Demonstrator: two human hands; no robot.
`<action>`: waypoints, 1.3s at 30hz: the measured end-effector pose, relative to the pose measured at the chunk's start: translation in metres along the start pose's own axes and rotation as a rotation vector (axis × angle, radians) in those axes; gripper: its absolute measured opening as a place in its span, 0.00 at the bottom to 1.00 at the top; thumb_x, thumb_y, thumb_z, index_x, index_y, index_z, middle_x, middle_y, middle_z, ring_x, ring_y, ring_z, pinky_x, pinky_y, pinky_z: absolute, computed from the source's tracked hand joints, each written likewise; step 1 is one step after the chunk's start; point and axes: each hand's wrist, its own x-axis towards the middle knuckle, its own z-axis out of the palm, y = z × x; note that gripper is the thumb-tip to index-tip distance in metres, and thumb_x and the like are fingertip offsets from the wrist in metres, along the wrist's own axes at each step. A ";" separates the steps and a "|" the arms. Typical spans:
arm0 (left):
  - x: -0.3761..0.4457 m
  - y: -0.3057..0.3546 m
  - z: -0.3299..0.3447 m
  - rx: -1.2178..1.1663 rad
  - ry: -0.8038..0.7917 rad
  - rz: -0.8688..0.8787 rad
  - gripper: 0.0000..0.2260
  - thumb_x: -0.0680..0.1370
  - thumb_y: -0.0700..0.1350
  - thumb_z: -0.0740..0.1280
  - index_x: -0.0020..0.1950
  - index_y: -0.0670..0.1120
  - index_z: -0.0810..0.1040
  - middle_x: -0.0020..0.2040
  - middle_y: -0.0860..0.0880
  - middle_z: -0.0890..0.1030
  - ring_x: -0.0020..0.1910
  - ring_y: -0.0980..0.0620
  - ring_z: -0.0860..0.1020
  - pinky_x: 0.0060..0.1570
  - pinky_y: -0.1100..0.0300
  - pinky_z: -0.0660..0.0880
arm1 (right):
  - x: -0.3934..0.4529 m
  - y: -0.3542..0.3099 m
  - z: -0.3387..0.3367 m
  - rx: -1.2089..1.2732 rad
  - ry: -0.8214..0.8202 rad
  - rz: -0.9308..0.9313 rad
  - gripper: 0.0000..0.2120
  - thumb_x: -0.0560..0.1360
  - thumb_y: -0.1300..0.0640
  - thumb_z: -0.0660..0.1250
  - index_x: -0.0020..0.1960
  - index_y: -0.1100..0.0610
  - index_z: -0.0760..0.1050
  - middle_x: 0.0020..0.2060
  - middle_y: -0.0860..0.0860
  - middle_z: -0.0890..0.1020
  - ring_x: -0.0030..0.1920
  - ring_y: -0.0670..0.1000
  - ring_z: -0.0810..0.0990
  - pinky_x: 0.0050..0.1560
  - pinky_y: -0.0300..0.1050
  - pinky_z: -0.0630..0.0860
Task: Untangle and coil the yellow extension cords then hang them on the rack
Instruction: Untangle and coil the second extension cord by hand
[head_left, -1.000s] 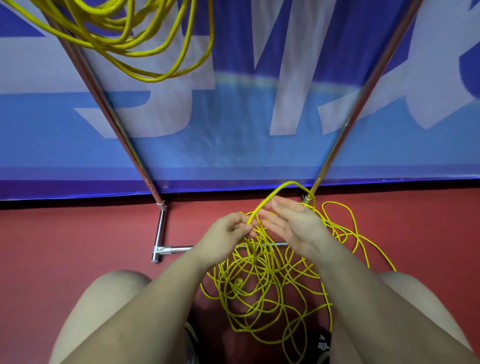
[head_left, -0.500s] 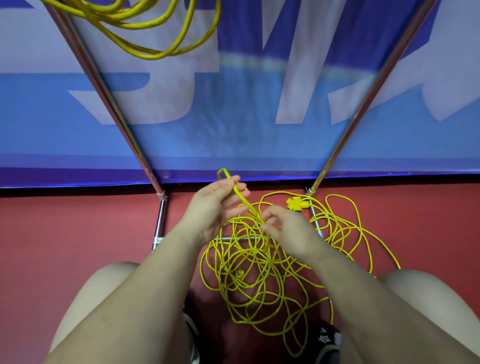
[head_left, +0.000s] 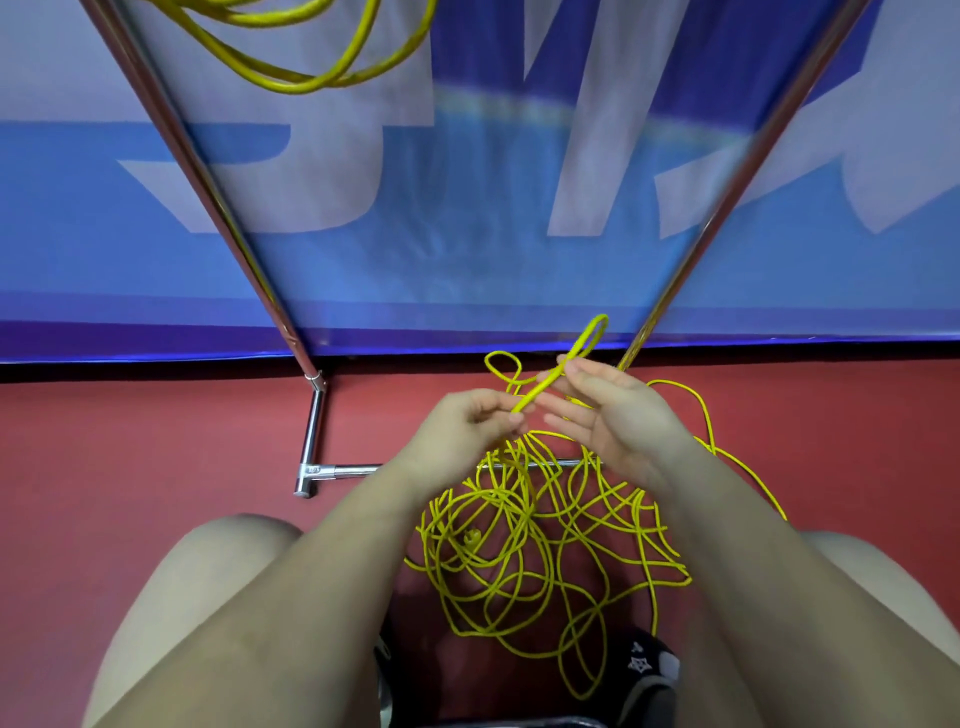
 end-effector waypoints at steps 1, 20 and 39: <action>0.001 0.000 -0.001 -0.032 0.028 -0.009 0.07 0.79 0.35 0.62 0.51 0.43 0.79 0.38 0.49 0.79 0.36 0.57 0.77 0.45 0.60 0.74 | -0.001 0.000 0.001 -0.063 -0.021 -0.008 0.13 0.78 0.59 0.61 0.62 0.57 0.69 0.49 0.54 0.81 0.47 0.51 0.82 0.47 0.44 0.79; 0.010 0.027 -0.018 -0.828 0.208 -0.049 0.05 0.80 0.41 0.59 0.49 0.44 0.75 0.39 0.51 0.84 0.39 0.54 0.83 0.37 0.59 0.81 | 0.003 0.037 0.000 -1.256 -0.173 -0.223 0.13 0.76 0.56 0.65 0.35 0.48 0.66 0.35 0.48 0.76 0.40 0.53 0.77 0.45 0.49 0.74; 0.009 0.001 0.001 -0.120 0.209 0.027 0.04 0.80 0.41 0.62 0.45 0.47 0.73 0.37 0.49 0.75 0.34 0.55 0.73 0.34 0.64 0.77 | -0.006 0.011 -0.001 -0.693 -0.023 -0.144 0.09 0.78 0.57 0.63 0.58 0.54 0.73 0.44 0.50 0.80 0.46 0.50 0.81 0.48 0.39 0.75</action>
